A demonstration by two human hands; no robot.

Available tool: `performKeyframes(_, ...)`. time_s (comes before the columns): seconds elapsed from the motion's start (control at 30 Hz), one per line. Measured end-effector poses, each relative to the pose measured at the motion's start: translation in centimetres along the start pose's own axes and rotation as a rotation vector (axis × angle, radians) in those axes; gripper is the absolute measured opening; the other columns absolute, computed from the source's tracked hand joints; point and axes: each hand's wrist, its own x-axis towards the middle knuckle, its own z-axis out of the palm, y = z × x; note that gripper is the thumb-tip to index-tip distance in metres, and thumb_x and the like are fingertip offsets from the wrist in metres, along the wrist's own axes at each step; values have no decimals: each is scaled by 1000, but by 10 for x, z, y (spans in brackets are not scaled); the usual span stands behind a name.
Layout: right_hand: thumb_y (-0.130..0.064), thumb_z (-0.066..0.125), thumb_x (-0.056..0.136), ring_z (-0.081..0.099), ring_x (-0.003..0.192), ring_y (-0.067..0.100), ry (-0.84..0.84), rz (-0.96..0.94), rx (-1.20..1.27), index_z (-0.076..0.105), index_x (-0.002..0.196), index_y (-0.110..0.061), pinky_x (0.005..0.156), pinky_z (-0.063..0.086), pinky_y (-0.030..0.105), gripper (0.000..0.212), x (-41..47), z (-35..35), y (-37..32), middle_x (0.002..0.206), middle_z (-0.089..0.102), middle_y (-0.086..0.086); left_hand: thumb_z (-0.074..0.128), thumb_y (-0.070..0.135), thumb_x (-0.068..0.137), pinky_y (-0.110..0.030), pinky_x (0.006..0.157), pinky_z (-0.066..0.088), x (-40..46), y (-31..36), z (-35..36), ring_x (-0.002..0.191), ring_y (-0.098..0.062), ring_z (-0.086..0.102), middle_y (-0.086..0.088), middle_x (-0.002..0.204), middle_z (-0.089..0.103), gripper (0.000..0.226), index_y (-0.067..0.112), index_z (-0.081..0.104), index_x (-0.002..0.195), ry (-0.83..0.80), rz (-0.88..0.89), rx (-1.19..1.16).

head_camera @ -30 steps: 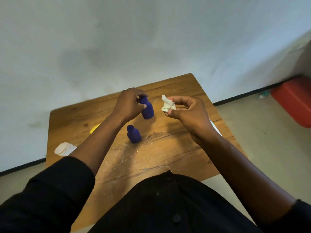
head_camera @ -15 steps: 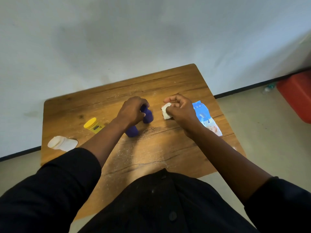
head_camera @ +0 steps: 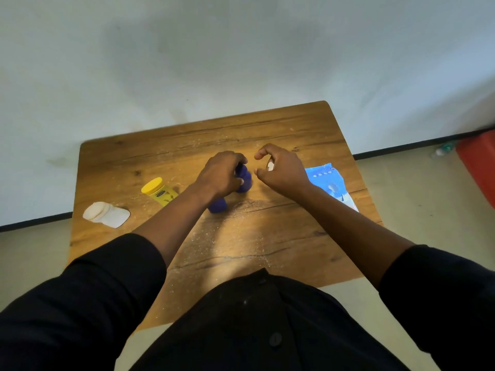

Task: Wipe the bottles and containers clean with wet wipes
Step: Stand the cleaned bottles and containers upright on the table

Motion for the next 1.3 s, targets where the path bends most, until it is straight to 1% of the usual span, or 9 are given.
performKeyframes(0.07, -27, 79, 90, 65, 113, 16, -57, -66, -110, 62, 137, -31, 93, 57, 34, 50, 10, 5, -3, 130, 68, -5, 82, 17, 82, -37, 93, 52, -5, -4, -3, 116, -27, 65, -5, 128, 70, 58, 15, 65, 137, 0, -19, 4)
performKeyframes(0.17, -23, 81, 87, 63, 117, 14, -163, -122, -223, 58, 144, -33, 93, 56, 32, 62, 23, 13, -6, 133, 65, -4, 79, 14, 81, -41, 89, 55, -9, -5, -6, 111, -27, 67, -5, 122, 72, 48, 15, 69, 128, -10, -43, -4)
performKeyframes(0.27, -21, 82, 85, 65, 119, 17, -195, -124, -211, 62, 138, -30, 94, 57, 36, 58, 31, 24, -7, 131, 70, -6, 75, 11, 83, -41, 88, 57, -11, -4, -6, 108, -28, 69, -7, 117, 74, 40, 13, 71, 122, -18, -72, -40)
performKeyframes(0.4, -24, 83, 85, 68, 112, 19, -153, -109, -141, 62, 133, -31, 89, 59, 39, 53, 33, 31, -10, 125, 74, -7, 74, 9, 86, -29, 86, 51, -14, -4, -5, 114, -26, 69, -8, 124, 75, 47, 12, 68, 132, 4, -90, -118)
performKeyframes(0.63, -35, 80, 89, 66, 110, 21, -112, -207, -243, 60, 136, -34, 80, 54, 34, 51, 31, 36, -9, 125, 71, -4, 82, 31, 84, -42, 107, 50, -25, -26, -24, 136, -26, 56, -2, 147, 62, 72, 21, 55, 150, -117, -112, 37)
performKeyframes(0.77, -41, 76, 93, 63, 110, 21, -117, -259, -358, 64, 136, -34, 82, 53, 34, 46, 32, 34, -9, 127, 64, -1, 89, 46, 76, -43, 96, 53, -46, -45, -36, 122, -29, 59, -4, 134, 64, 73, 27, 62, 140, -155, -102, 173)
performKeyframes(0.87, -40, 74, 94, 62, 109, 21, -137, -261, -394, 64, 137, -36, 81, 53, 34, 45, 32, 31, -12, 126, 62, -1, 91, 36, 76, -37, 85, 53, -54, -49, -35, 107, -25, 62, -2, 123, 68, 60, 26, 69, 131, -127, -102, 162)
performKeyframes(1.0, -18, 77, 87, 61, 116, 22, -175, -248, -400, 68, 131, -31, 87, 60, 39, 47, 32, 25, -19, 130, 63, -1, 85, 20, 79, -31, 74, 50, -55, -49, -32, 85, -18, 58, 1, 114, 76, 41, 26, 76, 119, -82, -117, 130)
performKeyframes(1.3, -4, 82, 77, 63, 115, 23, -197, -306, -444, 72, 119, -28, 84, 60, 41, 49, 30, 23, -25, 127, 64, -1, 76, 17, 79, -33, 73, 53, -40, -46, -41, 94, -26, 67, -3, 106, 75, 38, 24, 77, 116, 31, -114, 123)
